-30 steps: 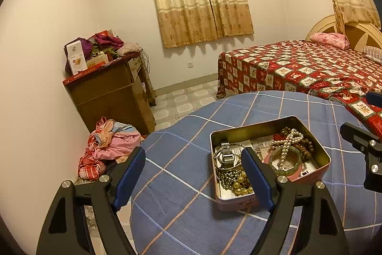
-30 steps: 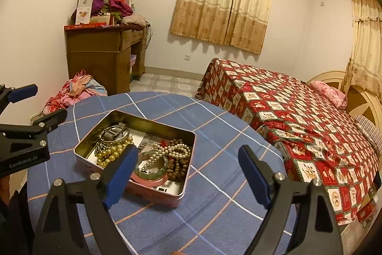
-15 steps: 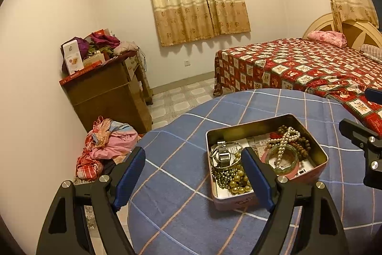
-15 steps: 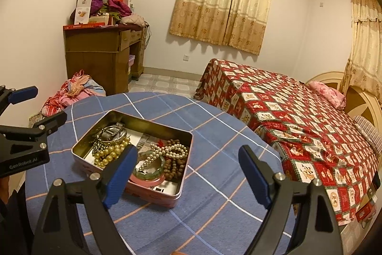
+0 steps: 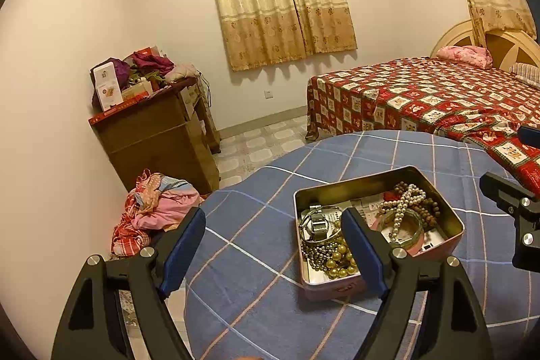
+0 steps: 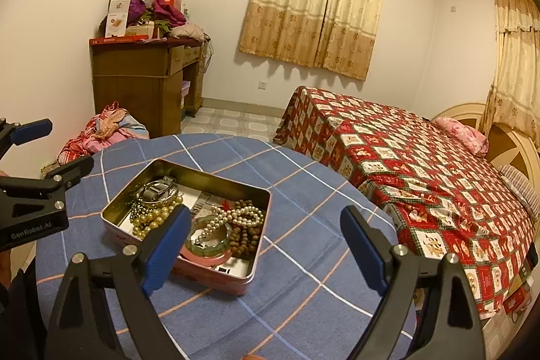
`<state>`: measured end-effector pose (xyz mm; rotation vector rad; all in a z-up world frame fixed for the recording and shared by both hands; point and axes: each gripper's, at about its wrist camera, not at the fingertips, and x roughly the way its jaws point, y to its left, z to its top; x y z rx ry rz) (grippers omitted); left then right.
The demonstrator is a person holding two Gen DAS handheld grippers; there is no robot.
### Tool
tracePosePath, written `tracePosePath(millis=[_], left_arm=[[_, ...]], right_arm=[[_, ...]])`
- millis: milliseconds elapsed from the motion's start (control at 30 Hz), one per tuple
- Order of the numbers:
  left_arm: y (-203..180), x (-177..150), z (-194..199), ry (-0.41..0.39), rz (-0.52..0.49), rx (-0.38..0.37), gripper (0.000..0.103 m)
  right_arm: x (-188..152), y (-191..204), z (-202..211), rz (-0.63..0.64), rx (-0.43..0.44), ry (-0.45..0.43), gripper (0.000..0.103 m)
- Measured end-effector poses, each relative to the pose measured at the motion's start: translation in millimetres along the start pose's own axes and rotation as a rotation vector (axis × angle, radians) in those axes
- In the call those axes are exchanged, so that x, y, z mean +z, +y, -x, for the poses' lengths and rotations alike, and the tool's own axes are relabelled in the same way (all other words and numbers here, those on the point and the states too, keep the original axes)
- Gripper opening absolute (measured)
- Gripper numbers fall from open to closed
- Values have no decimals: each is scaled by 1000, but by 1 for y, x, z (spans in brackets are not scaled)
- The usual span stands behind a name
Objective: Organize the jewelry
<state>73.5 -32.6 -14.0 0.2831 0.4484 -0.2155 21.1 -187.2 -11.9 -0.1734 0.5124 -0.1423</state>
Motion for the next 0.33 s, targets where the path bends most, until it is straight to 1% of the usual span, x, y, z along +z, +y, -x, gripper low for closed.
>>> tracePosePath(millis=[200,333], left_arm=[[-2,-3,1,-18,-18,29,84],[-2,-4,2,-20,-15,21,84]], right_arm=[[-3,1,-1,3,3,3,92],[-4,0,-1,2,1,5,92]])
